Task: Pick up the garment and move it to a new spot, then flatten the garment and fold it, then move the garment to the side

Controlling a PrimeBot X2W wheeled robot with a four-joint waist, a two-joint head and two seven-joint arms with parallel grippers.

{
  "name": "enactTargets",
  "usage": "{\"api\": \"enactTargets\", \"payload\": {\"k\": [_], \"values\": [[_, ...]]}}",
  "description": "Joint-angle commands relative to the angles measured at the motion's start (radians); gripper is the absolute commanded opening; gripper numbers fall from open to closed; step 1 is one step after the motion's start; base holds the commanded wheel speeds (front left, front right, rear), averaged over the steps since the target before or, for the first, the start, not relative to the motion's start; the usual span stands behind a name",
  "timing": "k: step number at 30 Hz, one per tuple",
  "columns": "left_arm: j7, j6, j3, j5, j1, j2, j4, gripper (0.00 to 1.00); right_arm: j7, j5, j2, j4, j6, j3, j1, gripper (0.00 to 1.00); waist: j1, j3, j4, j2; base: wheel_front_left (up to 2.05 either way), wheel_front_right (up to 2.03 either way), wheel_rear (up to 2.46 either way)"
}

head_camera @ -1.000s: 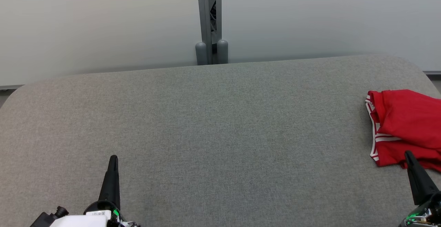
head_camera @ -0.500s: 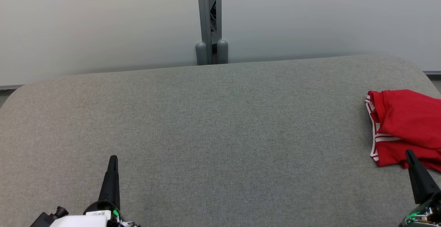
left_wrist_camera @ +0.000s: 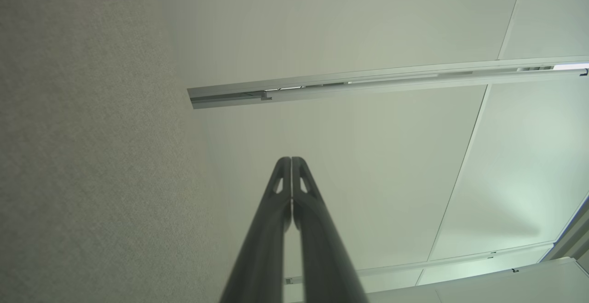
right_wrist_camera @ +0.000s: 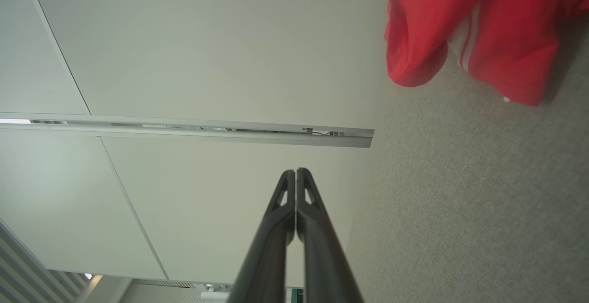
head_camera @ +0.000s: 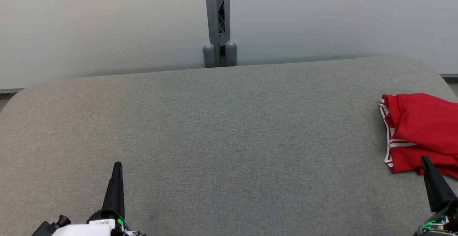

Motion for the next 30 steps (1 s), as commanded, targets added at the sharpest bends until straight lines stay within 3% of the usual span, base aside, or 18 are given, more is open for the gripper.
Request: {"api": "enactTargets", "payload": {"k": [1, 30], "values": [[0.003, -0.004, 0.004, 0.001, 0.004, 0.003, -0.001, 0.00, 0.003, -0.005, -0.002, 0.002, 0.000, -0.002, -0.003, 0.00, 0.0000, 0.000, 0.000, 0.0000, 0.00, 0.00, 0.00], [0.005, -0.004, 0.006, 0.003, 0.003, 0.001, -0.001, 0.00, 0.015, -0.016, 0.007, 0.003, 0.000, -0.017, -0.008, 0.00, 0.0000, 0.000, 0.000, 0.0000, 0.00, 0.00, 0.00]]}}
